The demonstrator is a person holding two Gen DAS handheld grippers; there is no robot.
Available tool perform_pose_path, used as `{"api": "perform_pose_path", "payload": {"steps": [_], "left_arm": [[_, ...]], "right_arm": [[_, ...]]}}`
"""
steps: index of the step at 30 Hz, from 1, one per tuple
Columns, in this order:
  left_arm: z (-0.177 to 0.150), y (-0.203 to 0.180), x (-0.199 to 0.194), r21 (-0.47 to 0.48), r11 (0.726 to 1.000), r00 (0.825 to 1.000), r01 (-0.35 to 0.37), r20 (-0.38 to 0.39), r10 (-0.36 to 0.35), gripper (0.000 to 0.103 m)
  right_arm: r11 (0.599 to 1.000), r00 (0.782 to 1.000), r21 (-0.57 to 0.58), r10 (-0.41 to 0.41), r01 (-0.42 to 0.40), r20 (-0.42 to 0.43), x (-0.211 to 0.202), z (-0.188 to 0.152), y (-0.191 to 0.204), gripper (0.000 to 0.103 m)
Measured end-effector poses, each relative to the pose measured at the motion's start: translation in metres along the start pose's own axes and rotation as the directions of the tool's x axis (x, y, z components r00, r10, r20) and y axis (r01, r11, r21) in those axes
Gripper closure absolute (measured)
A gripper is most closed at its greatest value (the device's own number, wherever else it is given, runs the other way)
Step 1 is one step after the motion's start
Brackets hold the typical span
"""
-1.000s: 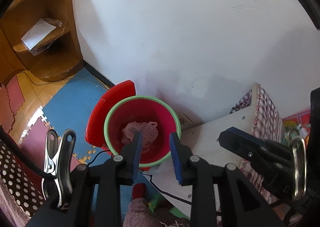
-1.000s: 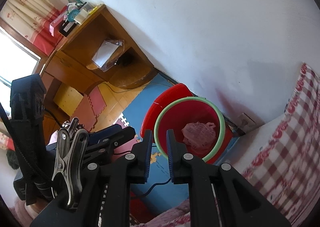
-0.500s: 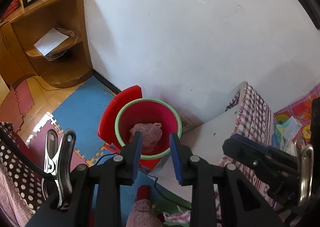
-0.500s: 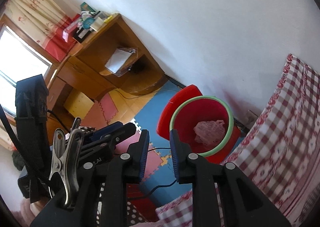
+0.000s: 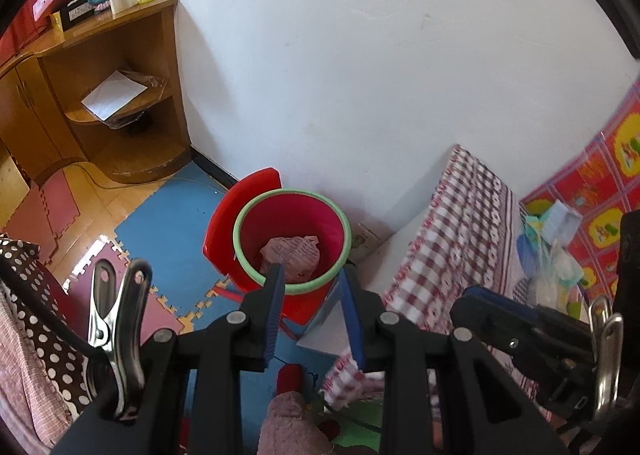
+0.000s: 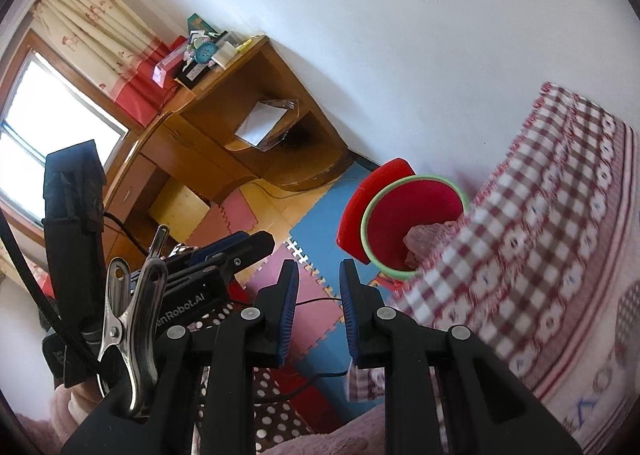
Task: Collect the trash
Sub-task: 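Move both grippers back over the trash pile on the bed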
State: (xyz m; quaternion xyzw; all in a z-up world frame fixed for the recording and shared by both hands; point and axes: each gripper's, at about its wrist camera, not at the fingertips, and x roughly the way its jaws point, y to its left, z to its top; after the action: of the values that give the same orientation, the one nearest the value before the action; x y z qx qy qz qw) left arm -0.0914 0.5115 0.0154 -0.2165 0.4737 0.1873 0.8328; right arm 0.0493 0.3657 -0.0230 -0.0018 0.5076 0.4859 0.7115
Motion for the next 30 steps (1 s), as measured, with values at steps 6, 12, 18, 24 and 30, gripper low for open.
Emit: {"api": "perform_pose_path", "payload": {"steps": [6,12,18,24,30], "left_arm": [[-0.028,-0.021,-0.022,0.030,1.000,1.000,0.003,-0.001,-0.003,0.074],[-0.046,-0.052,-0.038,0.061,0.997,0.999,0.037,0.004,-0.038,0.074],[-0.065,-0.092,-0.049,0.121,0.990,0.997,0.077,-0.001,-0.077,0.074],[-0.079,-0.132,-0.052,0.163,0.979,0.993,0.121,-0.025,-0.118,0.074],[-0.087,-0.175,-0.049,0.257,0.954,0.987,0.158,-0.054,-0.149,0.074]], "right_arm": [[1.000,1.000,-0.001,0.009,-0.009,0.028,-0.033,-0.029,-0.002,0.081],[1.000,0.998,0.008,0.000,0.000,0.069,-0.070,-0.051,-0.010,0.081],[0.999,0.993,0.034,-0.028,0.025,0.111,-0.107,-0.074,-0.027,0.081],[0.995,0.987,0.082,-0.073,0.062,0.143,-0.136,-0.097,-0.047,0.081],[0.986,0.977,0.125,-0.127,0.107,0.169,-0.163,-0.114,-0.067,0.081]]}}
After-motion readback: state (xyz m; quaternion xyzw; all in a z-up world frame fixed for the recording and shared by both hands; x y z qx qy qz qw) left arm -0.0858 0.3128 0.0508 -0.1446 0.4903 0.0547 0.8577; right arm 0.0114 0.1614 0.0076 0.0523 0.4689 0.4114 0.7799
